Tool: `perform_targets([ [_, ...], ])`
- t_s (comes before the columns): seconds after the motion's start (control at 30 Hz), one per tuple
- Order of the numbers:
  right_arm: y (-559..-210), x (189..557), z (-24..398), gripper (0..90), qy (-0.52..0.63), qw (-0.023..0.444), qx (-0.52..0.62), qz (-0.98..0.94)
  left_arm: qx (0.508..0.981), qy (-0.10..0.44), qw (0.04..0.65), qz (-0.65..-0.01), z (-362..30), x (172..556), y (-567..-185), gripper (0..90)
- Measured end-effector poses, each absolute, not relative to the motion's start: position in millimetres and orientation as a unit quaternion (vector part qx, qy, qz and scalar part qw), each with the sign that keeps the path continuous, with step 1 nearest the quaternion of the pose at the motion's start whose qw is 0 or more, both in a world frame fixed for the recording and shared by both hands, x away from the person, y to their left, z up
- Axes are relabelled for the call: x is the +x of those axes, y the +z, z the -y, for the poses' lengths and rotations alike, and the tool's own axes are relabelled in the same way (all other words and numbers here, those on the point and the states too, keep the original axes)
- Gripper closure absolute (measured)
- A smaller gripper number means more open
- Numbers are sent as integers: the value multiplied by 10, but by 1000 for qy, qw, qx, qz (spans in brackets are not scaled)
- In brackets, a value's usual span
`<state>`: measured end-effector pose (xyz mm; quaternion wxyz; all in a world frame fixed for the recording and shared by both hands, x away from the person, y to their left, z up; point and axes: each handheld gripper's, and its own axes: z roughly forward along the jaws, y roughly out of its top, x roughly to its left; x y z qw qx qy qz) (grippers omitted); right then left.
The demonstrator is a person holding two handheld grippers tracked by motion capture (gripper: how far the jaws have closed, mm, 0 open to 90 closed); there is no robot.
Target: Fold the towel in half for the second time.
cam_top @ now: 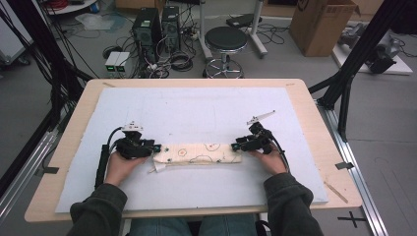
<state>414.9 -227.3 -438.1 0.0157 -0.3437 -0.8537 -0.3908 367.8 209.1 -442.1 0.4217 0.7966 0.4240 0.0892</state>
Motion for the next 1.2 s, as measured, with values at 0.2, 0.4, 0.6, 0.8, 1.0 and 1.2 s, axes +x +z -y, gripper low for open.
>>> perform_targets([
  [0.2, -4377, 4109, 2226, 697, -382, 15, -326, 865, 803, 82, 418, -416, -2059, 3656, -4424, 724],
  [0.4, -4356, 4060, 2189, 788, -373, 16, -308, 875, 810, 97, 412, -405, -2046, 3623, -4393, 800],
  [0.6, -4316, 4019, 2191, 799, -370, 15, -303, 878, 809, 109, 416, -400, -2046, 3592, -4354, 813],
  [0.8, -4246, 3988, 2206, 804, -379, 3, -298, 876, 800, 122, 429, -401, -2062, 3567, -4284, 813],
  [1.0, -4136, 4019, 2210, 806, -381, -10, -295, 876, 801, 130, 429, -396, -2046, 3607, -4189, 815],
  [1.2, -4040, 4113, 2211, 806, -380, -28, -298, 875, 797, 130, 431, -403, -2043, 3705, -4138, 816],
])
